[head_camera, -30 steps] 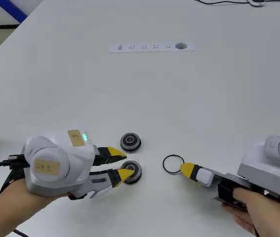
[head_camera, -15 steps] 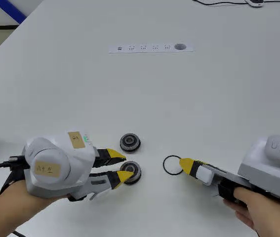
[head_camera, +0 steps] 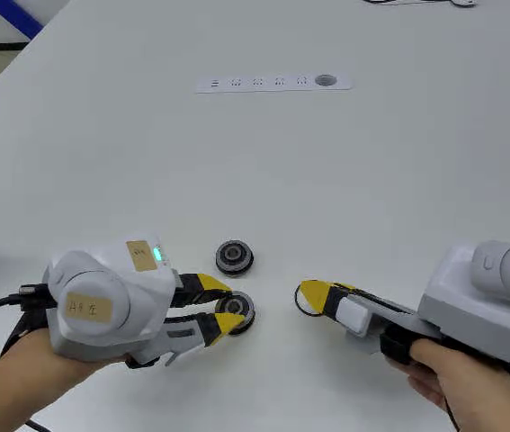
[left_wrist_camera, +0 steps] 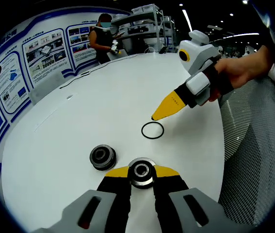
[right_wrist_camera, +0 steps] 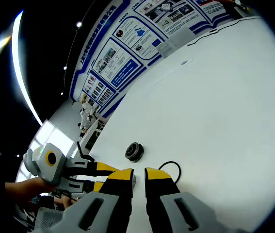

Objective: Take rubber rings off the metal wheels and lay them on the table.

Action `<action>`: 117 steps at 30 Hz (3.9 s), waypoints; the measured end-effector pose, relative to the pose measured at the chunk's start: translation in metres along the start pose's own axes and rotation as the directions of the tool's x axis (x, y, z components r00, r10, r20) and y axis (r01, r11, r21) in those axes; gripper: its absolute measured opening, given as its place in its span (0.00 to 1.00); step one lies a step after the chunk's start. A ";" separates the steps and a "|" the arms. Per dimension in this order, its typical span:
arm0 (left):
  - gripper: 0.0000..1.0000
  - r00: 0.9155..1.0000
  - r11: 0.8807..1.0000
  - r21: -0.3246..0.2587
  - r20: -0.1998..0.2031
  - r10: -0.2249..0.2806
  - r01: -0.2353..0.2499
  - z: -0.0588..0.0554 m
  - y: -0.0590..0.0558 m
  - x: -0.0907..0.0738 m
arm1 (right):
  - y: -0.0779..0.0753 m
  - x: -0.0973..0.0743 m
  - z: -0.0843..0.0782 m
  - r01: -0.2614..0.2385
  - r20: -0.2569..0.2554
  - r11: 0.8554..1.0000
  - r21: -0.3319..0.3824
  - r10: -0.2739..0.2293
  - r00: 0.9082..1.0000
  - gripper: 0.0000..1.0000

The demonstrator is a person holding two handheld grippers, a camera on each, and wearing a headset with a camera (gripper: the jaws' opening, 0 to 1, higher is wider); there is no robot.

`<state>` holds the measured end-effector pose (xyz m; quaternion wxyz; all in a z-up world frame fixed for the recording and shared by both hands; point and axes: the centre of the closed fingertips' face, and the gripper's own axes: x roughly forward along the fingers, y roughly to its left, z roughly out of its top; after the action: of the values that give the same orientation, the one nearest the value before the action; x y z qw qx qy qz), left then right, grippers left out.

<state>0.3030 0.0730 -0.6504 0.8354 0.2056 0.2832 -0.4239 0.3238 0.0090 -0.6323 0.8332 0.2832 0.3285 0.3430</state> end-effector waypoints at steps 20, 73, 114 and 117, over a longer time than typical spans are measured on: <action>0.14 1.000 0.999 -0.034 0.007 -0.015 0.015 -0.001 0.000 0.000 | 0.028 0.014 -0.021 -0.107 -0.080 0.994 -0.009 0.106 0.991 0.17; 0.14 1.000 1.000 -0.005 -0.015 -0.027 0.027 -0.002 0.000 0.001 | 0.036 0.036 -0.044 -0.104 -0.157 0.982 0.156 0.129 0.979 0.38; 0.14 1.000 1.000 -0.013 -0.006 -0.025 0.025 -0.001 -0.001 0.002 | 0.017 0.036 -0.047 -0.041 -0.170 0.981 0.191 0.074 0.983 0.08; 0.14 1.000 1.000 -0.013 -0.007 -0.025 0.025 -0.001 -0.002 0.002 | 0.016 0.036 -0.047 -0.040 -0.171 0.980 0.194 0.074 0.982 0.06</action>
<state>0.3021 0.0721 -0.6526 0.8304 0.1982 0.2913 -0.4316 0.3026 0.0574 -0.6628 0.7595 0.3390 0.4246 0.3578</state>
